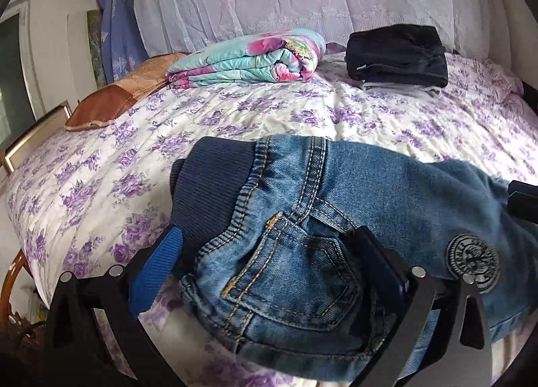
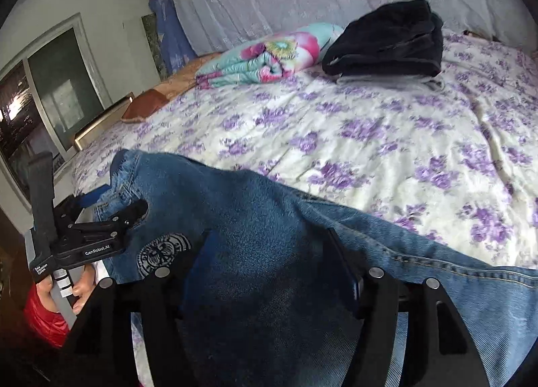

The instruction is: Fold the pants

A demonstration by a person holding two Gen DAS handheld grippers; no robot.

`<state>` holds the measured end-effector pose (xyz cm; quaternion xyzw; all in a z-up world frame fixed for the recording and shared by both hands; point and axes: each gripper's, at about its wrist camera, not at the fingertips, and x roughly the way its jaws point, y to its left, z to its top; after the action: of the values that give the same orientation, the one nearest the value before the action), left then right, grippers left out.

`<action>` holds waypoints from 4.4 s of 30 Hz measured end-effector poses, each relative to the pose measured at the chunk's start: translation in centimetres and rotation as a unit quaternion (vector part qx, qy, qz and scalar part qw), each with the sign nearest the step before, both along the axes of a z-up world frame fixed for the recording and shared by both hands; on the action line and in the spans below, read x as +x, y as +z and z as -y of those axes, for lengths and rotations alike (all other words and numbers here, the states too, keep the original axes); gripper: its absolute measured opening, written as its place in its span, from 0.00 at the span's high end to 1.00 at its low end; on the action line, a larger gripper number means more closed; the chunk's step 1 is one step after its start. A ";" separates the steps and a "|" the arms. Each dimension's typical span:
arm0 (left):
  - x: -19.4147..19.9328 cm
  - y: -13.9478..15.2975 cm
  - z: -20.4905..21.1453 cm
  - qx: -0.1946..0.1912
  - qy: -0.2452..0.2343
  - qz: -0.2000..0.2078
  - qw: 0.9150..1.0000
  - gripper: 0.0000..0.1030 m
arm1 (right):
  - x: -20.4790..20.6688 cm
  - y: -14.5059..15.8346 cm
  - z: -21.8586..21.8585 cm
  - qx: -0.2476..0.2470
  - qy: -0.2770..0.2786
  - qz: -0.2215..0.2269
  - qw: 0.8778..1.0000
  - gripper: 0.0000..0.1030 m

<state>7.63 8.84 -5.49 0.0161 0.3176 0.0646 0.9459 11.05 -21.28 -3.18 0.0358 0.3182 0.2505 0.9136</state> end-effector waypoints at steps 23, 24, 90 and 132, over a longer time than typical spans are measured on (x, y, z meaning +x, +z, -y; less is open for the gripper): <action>-3.0 4.0 6.2 -0.003 -0.072 0.047 0.996 0.05 | -6.0 0.2 8.6 0.017 -0.123 0.033 0.992 0.10; -2.7 3.9 7.4 0.004 -0.082 0.044 0.996 0.05 | -6.3 0.3 9.0 0.013 -0.133 0.037 0.990 0.10; -3.6 -2.9 15.6 0.008 -0.133 -0.006 0.991 0.04 | -14.8 -4.7 28.7 0.177 -0.331 -0.040 0.926 0.03; -3.5 -1.3 19.5 -0.030 -0.197 -0.025 0.980 0.04 | -12.0 -5.2 30.4 0.233 -0.396 0.032 0.887 0.85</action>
<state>4.10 -10.64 -6.78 0.0519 0.3332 -0.1327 0.9320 -0.99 -51.67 -8.40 0.3630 0.1806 -0.0644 0.9119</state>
